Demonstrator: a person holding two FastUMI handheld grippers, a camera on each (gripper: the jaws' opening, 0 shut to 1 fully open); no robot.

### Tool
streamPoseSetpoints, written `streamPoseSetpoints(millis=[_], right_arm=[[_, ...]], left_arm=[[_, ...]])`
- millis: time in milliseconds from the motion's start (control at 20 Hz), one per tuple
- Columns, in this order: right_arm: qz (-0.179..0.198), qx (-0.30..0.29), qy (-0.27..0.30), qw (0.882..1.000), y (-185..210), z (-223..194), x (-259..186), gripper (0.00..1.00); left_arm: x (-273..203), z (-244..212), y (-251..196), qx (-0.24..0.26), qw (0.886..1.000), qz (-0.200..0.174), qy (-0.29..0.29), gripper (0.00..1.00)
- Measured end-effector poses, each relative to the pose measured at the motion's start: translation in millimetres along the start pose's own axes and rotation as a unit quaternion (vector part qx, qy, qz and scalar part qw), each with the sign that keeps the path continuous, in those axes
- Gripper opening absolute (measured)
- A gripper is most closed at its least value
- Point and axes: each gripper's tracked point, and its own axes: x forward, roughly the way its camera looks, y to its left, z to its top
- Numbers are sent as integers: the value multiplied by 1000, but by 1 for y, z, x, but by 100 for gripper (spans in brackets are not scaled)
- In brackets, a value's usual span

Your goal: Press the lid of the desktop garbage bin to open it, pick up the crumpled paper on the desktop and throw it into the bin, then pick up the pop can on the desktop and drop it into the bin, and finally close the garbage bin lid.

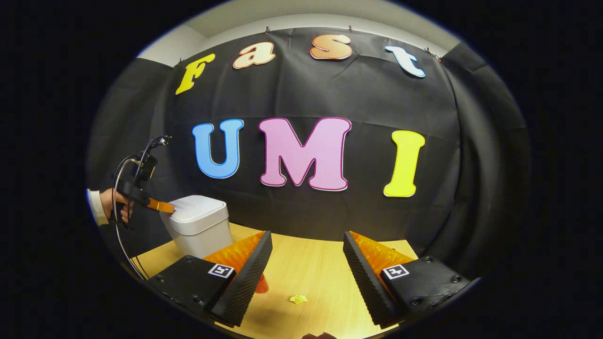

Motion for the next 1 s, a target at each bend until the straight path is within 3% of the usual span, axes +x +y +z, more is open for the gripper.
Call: streamPoseSetpoints(millis=[200, 450, 550, 700, 800, 900, 950, 1000], right_arm=[[6, 15, 12, 1000, -7, -13, 9, 98], [16, 16, 27, 999, -17, -28, 19, 98], [12, 8, 28, 1000, -20, -28, 21, 98], [2, -1, 24, 1000, -16, -22, 15, 98], [-14, -17, 18, 1000, -13, -17, 11, 98], [-25, -18, 17, 999, -5, -14, 4, 98], [-29, -16, 14, 999, 2, -12, 2, 98], [-32, -17, 15, 999, 8, -12, 1, 98]], left_arm=[[-1, 8, 0, 21, 1000, 10, -10, 6], [-18, 38, 7, 35, 994, 74, -72, 5], [-38, 57, 3, 39, 989, 76, -121, 6], [-67, 70, -14, 28, 985, 48, -162, 9], [-86, 81, -22, 32, 979, 35, -199, 21], [-106, 88, -32, 35, 973, 16, -229, 43], [-116, 92, -34, 38, 969, 10, -244, 63], [-127, 92, -33, 40, 965, 8, -258, 76]])
